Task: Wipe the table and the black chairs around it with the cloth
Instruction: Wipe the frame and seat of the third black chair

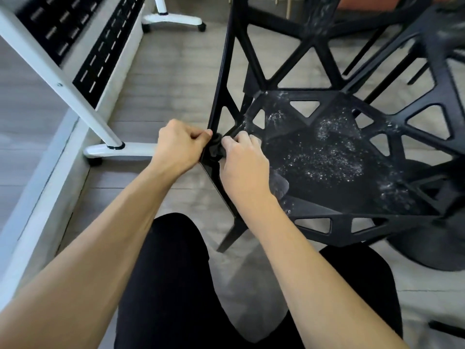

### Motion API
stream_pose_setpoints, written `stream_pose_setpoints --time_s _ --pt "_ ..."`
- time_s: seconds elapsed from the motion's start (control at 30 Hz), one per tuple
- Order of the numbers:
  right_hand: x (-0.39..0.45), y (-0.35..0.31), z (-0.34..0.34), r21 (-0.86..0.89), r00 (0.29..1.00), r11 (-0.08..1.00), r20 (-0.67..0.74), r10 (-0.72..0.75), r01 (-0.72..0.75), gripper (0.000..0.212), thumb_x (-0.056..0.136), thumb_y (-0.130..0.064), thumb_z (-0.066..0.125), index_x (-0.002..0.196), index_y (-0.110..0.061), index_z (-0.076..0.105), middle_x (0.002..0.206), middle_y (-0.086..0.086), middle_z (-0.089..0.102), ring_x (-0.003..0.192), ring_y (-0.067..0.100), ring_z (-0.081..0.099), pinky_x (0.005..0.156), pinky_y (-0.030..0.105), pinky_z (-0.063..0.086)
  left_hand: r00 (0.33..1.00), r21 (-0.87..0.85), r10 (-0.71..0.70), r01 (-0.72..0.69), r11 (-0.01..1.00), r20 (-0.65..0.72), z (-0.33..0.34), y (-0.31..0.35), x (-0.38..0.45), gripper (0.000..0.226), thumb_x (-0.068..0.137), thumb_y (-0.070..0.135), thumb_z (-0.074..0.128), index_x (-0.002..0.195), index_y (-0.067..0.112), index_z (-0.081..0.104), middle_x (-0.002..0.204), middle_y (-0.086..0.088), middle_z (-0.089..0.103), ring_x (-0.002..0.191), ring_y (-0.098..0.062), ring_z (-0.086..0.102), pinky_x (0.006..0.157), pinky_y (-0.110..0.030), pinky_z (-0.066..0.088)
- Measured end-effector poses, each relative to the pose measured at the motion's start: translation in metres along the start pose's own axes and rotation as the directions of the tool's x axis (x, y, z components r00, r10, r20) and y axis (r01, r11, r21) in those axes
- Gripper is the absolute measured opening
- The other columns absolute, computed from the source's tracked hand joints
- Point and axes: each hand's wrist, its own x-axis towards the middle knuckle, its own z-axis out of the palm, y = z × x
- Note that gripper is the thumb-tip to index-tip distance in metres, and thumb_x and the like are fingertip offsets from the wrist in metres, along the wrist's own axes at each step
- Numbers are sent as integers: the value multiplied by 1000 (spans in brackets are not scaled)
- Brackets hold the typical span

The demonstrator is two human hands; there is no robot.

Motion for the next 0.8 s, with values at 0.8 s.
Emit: stream_pose_setpoints --time_s 0.8 --pt "-4 7 -4 158 995 983 30 -99 93 31 90 -19 56 120 -16 64 109 5 56 103 28 50 74 46 53 1000 4 -12 12 1000 -17 1 6 -6 39 97 36 59 78 6 76 68 -16 68 79 -33 63 68 -29 50"
